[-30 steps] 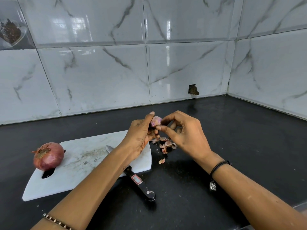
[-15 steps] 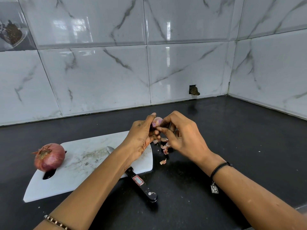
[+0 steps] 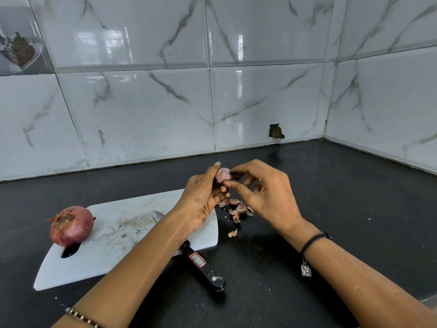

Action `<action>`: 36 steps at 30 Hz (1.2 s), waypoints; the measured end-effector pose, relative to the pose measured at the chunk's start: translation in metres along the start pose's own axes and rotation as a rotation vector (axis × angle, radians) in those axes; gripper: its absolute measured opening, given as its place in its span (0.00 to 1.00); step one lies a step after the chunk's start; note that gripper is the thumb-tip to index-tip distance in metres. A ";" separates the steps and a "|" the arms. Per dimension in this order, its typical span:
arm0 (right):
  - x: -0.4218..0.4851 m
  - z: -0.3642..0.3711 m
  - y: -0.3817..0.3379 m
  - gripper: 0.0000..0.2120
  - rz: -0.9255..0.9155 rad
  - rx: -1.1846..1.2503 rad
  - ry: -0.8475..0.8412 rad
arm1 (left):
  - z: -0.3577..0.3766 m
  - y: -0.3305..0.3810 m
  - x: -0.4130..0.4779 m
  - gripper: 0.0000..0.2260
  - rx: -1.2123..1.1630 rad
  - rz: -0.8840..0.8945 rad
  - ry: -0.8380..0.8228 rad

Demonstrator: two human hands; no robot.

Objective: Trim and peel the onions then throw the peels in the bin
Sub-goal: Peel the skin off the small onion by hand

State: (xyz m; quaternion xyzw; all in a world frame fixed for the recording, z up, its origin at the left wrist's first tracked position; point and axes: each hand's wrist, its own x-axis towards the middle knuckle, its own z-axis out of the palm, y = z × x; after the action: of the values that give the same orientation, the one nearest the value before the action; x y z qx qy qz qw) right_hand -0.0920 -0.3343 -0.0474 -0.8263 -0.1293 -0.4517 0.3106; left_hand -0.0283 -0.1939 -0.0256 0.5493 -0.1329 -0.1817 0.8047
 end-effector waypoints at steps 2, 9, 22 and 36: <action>0.000 0.000 0.000 0.09 0.002 -0.003 0.003 | 0.000 -0.001 0.000 0.13 -0.003 0.001 -0.003; 0.000 0.000 0.001 0.07 0.000 0.012 -0.020 | -0.002 -0.003 0.002 0.14 0.063 0.023 -0.006; -0.001 0.005 0.002 0.05 0.030 -0.036 -0.101 | -0.002 0.000 0.001 0.16 0.095 0.042 -0.011; 0.001 -0.004 0.000 0.08 -0.070 -0.057 -0.041 | -0.006 0.000 0.002 0.15 0.058 0.015 0.021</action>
State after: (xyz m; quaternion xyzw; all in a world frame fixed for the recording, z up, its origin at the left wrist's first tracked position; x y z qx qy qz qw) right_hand -0.0944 -0.3371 -0.0447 -0.8389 -0.1517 -0.4489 0.2680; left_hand -0.0239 -0.1900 -0.0277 0.5732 -0.1336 -0.1662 0.7912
